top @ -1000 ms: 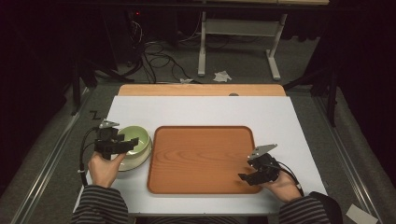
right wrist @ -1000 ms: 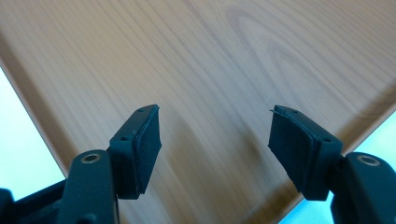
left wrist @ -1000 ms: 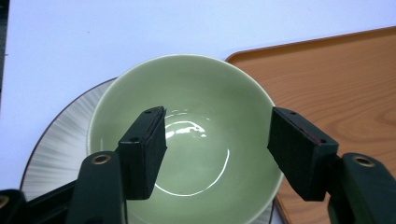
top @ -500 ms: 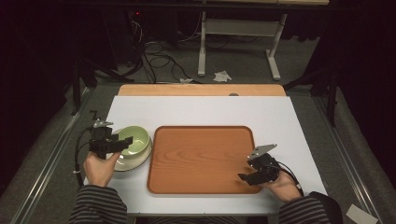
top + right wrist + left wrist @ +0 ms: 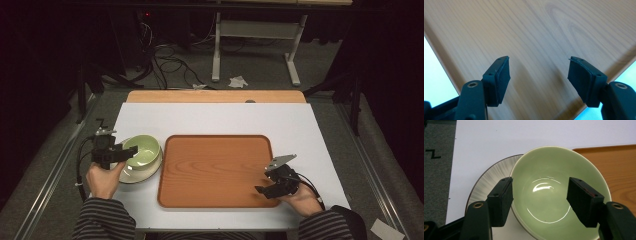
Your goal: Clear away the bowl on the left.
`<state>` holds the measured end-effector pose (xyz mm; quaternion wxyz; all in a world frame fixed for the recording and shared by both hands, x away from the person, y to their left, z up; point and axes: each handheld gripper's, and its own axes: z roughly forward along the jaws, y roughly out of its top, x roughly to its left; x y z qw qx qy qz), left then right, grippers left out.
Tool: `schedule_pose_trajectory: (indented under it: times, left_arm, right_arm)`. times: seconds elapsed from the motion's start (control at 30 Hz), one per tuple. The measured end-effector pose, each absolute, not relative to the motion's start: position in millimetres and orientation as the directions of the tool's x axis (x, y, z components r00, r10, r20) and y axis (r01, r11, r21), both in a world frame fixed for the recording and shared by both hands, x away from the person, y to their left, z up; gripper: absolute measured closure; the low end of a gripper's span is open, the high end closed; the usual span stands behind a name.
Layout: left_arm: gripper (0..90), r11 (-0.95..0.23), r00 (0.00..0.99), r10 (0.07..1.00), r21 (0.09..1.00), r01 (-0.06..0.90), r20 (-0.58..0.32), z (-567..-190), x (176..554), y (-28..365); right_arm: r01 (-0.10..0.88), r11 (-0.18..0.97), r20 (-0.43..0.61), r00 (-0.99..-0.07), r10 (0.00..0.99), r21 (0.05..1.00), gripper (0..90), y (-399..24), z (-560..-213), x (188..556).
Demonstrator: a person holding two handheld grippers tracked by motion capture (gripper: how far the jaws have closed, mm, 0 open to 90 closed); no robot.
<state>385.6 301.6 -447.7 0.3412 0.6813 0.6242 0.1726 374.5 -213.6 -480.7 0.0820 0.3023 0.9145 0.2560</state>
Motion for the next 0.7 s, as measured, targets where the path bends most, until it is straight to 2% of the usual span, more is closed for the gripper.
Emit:
schedule_pose_trajectory:
  times: [0.4,0.7]
  left_arm:
    - [38.4,0.035,0.126,0.972,0.659,0.751,-0.196,-452,388,307]
    - [46.6,0.032,0.103,0.976,0.596,0.802,-0.191,-464,399,308]
  right_arm:
    - [0.510,0.686,0.004,-0.804,0.595,0.518,35.5,-214,-481,375]
    - [0.508,0.688,0.003,-0.805,0.593,0.518,35.5,-213,-481,375]
